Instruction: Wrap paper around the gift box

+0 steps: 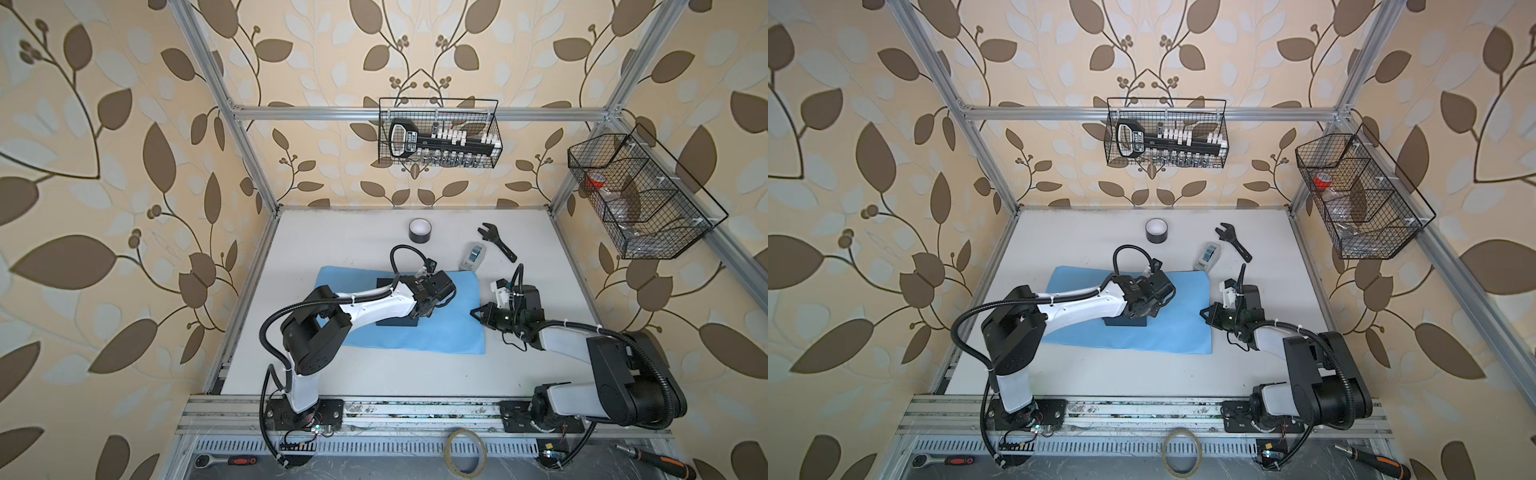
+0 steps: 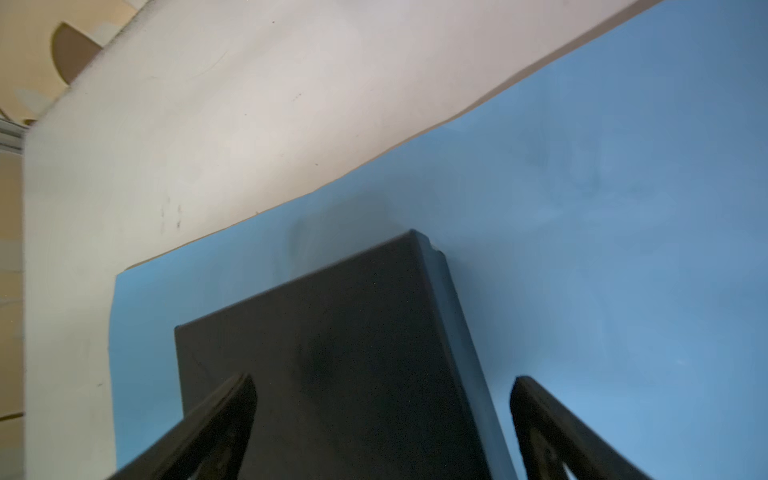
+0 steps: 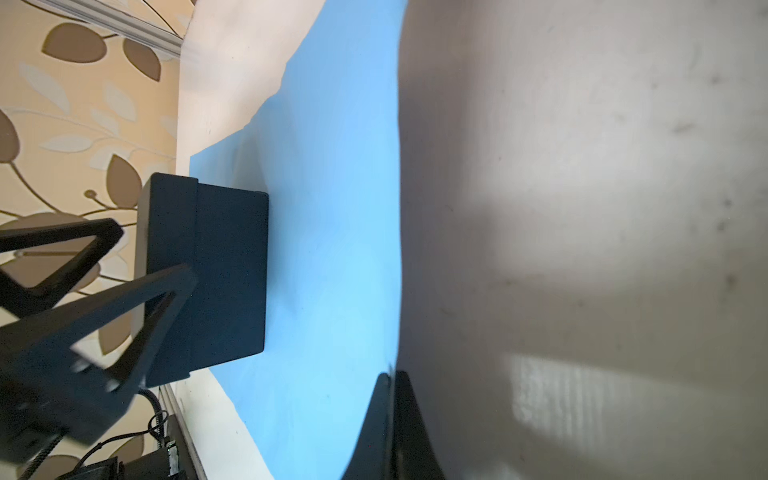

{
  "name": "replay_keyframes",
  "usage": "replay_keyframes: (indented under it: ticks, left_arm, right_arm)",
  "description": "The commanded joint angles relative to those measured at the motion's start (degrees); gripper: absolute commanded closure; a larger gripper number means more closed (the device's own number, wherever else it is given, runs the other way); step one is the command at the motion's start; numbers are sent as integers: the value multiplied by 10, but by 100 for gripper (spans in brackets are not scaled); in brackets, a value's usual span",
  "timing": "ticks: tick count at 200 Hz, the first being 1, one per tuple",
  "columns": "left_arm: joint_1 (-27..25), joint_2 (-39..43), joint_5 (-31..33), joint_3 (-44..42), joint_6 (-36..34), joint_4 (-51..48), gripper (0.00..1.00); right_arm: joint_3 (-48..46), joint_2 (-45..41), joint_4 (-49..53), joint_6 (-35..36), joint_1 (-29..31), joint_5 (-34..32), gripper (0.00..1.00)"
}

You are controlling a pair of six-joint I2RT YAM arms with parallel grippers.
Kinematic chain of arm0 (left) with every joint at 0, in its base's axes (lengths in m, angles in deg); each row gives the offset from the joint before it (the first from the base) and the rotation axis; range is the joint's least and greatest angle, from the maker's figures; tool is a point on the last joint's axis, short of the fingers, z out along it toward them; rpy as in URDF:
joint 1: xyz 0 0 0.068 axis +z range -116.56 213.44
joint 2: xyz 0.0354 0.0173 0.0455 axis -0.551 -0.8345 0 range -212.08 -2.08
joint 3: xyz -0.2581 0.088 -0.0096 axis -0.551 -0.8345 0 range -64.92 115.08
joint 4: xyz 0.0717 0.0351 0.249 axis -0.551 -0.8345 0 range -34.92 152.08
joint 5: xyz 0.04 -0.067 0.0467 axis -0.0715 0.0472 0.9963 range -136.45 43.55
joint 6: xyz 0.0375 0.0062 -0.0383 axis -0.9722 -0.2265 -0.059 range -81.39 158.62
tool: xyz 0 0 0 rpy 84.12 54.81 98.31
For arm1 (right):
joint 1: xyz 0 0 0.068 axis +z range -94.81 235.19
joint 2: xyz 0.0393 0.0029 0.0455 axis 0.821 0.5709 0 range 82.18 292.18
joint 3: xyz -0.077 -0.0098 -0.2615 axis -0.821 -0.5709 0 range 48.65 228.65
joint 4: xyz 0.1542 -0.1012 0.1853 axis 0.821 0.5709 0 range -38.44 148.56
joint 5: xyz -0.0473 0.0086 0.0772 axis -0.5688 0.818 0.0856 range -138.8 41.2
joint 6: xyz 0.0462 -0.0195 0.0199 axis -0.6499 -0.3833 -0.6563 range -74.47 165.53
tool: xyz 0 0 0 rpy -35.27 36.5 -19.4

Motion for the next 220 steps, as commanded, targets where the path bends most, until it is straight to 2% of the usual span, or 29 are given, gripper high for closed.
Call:
replay_keyframes:
  ticks: [1, 17, 29, 61, 83, 102, 122, 152, 220]
  left_arm:
    - [4, 93, -97, -37, 5, 48, 2]
    - [16, 152, -123, -85, 22, 76, 2]
    - [49, 195, -155, -129, 48, 92, 2]
    - [215, 307, -270, -267, 136, 155, 6]
    - [298, 322, -323, -318, 164, 184, 11]
    - [331, 297, -347, -338, 173, 202, 14]
    - [351, 264, -377, -355, 184, 223, 19]
    - [351, 253, -389, -394, 191, 245, 24]
    - [337, 323, -435, -512, 199, 253, 27]
  right_arm:
    - [23, -15, 46, 28, -1, -39, 100]
    - [26, -22, 61, 34, -1, -51, 100]
    - [23, -27, 66, 36, -1, -56, 100]
    - [19, -27, 68, 38, 3, -69, 100]
    - [21, -30, 76, 39, 13, -85, 100]
    - [22, -33, 81, 41, 18, -96, 100]
    - [21, -34, 85, 43, 18, -103, 100]
    - [22, -36, 94, 46, 17, -111, 100]
    - [38, -28, 126, 58, 17, -130, 100]
